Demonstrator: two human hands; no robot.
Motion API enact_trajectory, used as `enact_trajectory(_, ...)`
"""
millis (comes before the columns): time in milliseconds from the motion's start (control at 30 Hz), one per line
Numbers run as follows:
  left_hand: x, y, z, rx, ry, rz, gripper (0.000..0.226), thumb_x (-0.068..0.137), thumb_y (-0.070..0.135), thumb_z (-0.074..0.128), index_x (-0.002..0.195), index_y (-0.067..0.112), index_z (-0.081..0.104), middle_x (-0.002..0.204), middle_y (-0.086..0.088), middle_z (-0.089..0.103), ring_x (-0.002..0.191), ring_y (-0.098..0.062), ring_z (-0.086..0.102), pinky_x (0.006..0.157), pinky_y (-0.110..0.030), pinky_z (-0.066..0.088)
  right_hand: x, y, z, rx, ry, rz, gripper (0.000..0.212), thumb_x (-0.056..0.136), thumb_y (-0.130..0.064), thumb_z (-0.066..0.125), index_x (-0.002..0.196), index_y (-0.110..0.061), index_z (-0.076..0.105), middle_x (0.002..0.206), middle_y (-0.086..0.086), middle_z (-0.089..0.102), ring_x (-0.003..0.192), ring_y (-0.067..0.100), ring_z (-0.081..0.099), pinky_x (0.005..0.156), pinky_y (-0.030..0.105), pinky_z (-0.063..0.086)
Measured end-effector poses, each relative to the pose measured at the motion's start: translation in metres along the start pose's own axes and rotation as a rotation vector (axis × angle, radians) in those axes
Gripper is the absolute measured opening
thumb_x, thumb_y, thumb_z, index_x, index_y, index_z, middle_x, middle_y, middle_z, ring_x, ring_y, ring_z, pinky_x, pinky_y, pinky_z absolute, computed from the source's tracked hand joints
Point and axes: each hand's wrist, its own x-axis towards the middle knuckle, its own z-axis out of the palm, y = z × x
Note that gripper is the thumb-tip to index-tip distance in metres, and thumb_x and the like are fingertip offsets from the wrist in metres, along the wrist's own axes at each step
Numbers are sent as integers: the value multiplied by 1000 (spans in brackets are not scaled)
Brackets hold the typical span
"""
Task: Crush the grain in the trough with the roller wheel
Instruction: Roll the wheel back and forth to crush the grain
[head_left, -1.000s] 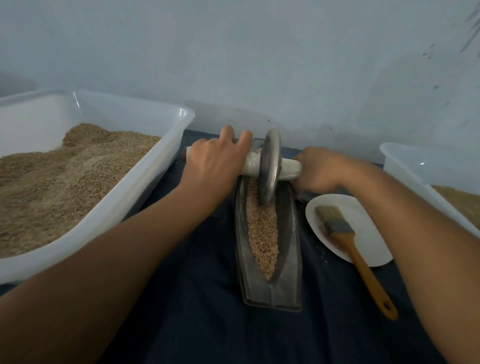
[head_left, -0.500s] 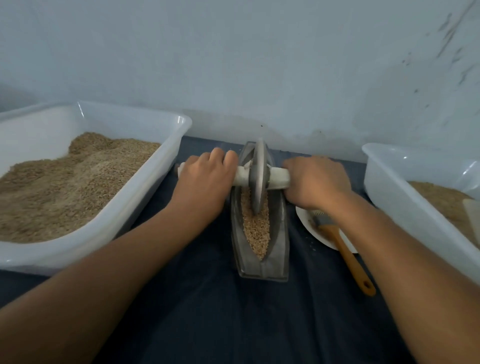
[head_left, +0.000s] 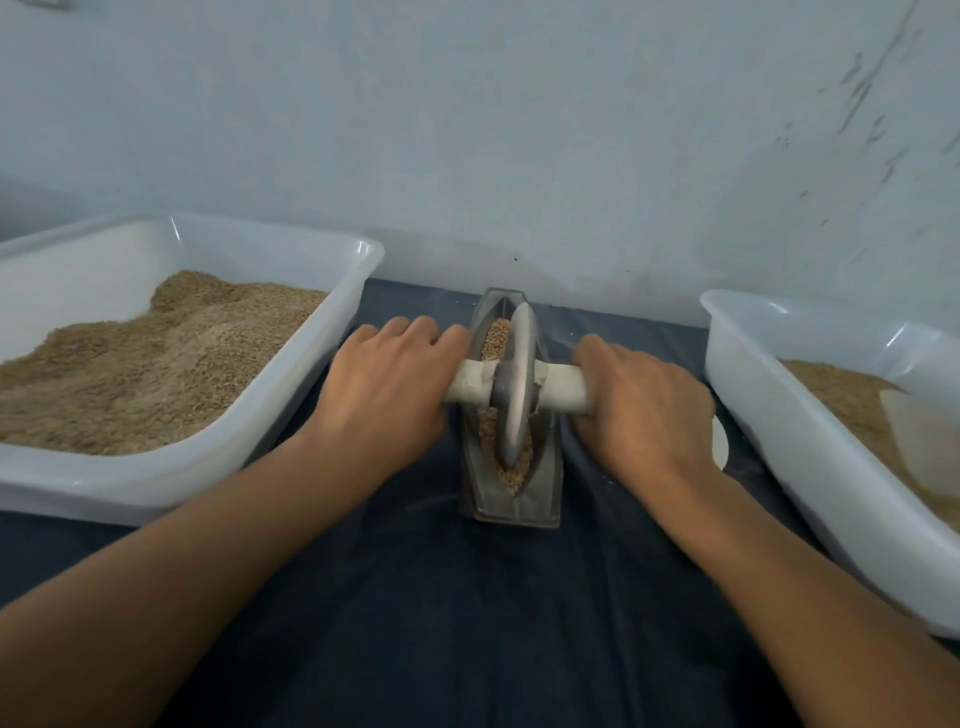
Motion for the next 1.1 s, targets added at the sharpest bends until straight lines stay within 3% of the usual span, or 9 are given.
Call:
enact_trajectory(200,-2,0,1,-49,32,-30,27,80,24,68,98,26,48,88,6,51,79,-18,53,66,-32,35,0,5,5,24,5,-24,34,74,-27,78,82,-23,45,64,-7,52,52,21,39,48,23,12)
enact_trajectory(333,-1,1,3,-12,64,-45,22,80,28,69,97,26,54,86,5,56,75,-17,53,65,-32,35,3,9,14,50,-106,4,27,83,-39,68,89,-28,44,63,-11,37,57,21,44,47,28,25)
enact_trajectory(400,1,3,7,24,73,-52,20,81,29,67,94,26,52,84,5,55,71,-17,48,64,-32,33,6,9,19,38,-138,21,27,84,-41,66,88,-30,41,61,-11,36,57,21,45,49,29,31)
enact_trajectory(533,13,0,17,77,28,-62,37,80,32,71,87,28,35,78,8,44,68,-14,41,63,-32,31,17,12,26,36,-177,28,26,83,-42,64,85,-34,39,60,-11,39,53,18,38,48,28,21)
enact_trajectory(767,43,-3,33,113,-69,-120,30,84,31,69,87,30,39,79,8,49,66,-16,45,58,-32,33,45,19,38,74,-374,41,19,80,-44,62,78,-36,45,69,-11,54,58,11,46,49,26,25)
enact_trajectory(933,57,-11,44,62,-107,-189,15,85,32,66,93,34,54,87,6,62,70,-17,49,59,-32,36,78,24,43,93,-566,-22,11,75,-40,64,82,-35,56,76,-9,60,64,12,55,51,26,35)
enact_trajectory(1100,76,-16,53,66,-123,-193,12,85,32,65,95,34,57,76,6,48,68,-19,46,59,-32,37,104,30,53,229,-760,-7,11,72,-31,74,76,-31,63,72,-5,67,69,16,64,58,31,49)
